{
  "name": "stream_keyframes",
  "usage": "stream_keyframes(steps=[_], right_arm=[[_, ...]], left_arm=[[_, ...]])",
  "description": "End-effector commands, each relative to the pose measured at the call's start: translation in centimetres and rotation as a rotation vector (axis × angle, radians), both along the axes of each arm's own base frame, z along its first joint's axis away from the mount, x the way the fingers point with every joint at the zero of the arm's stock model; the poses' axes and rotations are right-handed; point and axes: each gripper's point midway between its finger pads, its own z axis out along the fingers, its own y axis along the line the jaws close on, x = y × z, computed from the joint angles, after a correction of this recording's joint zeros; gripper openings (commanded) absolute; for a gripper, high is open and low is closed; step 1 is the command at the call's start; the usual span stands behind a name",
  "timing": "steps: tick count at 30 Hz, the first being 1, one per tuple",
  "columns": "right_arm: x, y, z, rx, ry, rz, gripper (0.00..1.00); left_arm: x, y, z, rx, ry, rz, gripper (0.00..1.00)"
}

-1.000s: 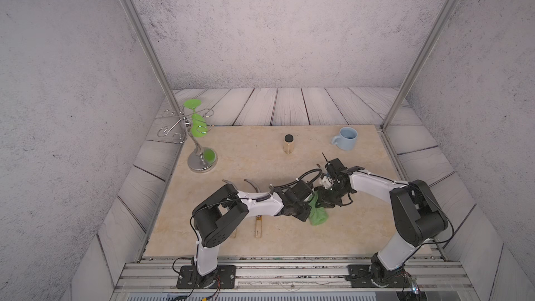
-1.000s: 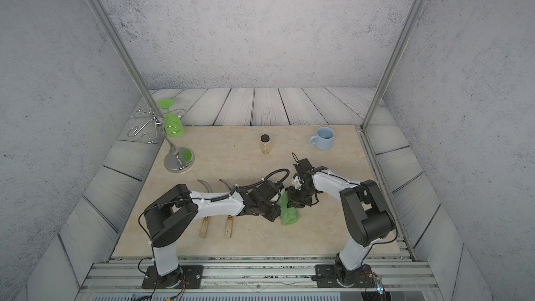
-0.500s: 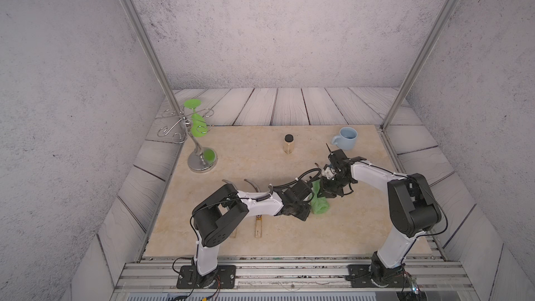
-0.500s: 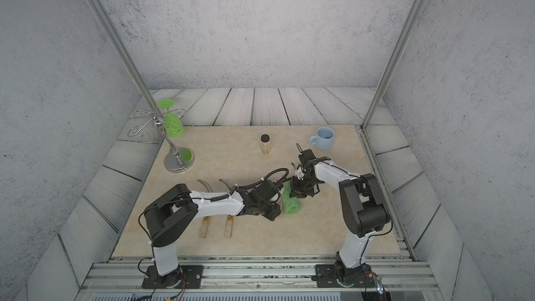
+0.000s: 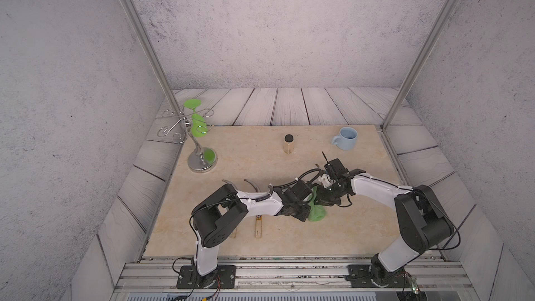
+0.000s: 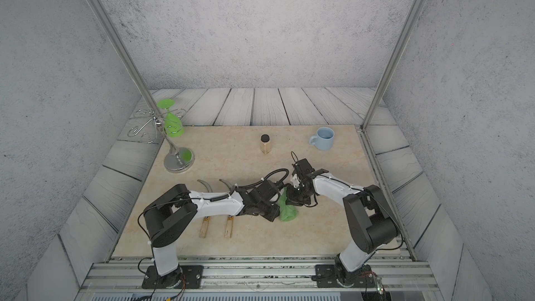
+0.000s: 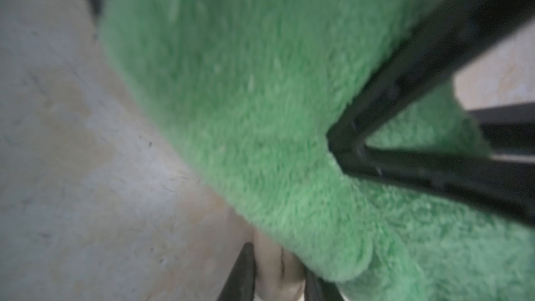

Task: Wipe small sickles with rags
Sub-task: Wipe the small sickle, then place the small sickle at the center of the board.

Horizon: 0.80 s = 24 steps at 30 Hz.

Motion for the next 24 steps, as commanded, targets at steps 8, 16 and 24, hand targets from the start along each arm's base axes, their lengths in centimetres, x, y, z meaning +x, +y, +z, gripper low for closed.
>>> stream_keyframes(steps=[8,16,24], right_arm=[[0.4,0.5,-1.2,-0.029,0.061,0.019,0.07],[5.4,-2.2,-1.5,-0.167,0.006,-0.021,0.06],[9.7,-3.9,-0.4,-0.234,-0.06,-0.032,0.06]], left_arm=[[-2.5,-0.5,-1.2,-0.001,0.076,-0.075,0.0],[-3.1,0.2,-1.0,0.013,0.094,-0.086,0.0],[-3.7,0.9,-0.8,0.025,0.111,-0.088,0.0]])
